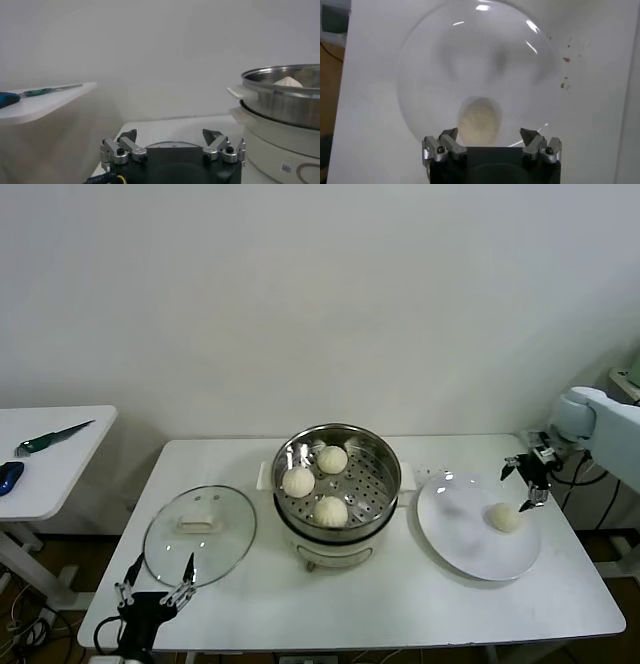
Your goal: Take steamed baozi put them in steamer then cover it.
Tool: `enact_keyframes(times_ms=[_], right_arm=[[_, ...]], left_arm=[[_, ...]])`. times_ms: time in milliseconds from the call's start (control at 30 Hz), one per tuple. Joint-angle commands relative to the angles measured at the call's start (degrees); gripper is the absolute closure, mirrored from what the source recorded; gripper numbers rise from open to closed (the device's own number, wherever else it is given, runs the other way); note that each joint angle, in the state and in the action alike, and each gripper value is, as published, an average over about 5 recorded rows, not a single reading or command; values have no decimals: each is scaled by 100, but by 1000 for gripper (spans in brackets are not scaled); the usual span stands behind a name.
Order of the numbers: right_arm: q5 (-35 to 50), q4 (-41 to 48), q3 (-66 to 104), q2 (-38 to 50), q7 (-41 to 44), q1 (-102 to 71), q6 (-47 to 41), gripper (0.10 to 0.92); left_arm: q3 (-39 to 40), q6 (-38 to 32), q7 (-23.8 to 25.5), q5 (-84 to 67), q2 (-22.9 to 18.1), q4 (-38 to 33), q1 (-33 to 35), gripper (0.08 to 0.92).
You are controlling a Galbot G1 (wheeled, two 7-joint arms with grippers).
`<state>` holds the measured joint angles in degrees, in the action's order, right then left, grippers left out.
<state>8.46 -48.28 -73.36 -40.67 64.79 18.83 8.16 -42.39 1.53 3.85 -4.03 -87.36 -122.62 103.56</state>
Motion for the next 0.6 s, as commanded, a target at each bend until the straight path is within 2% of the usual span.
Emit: enact_keyframes(times_ms=[33, 600], right_arm=[[-458, 521, 894, -149, -86, -998, -72, 203], [-668, 857, 1348, -341, -205, -1252, -70, 209]], left_arm=[[-19, -21, 1, -3, -2, 6, 13, 177], [19, 16, 8, 33, -6, 55, -69, 177]])
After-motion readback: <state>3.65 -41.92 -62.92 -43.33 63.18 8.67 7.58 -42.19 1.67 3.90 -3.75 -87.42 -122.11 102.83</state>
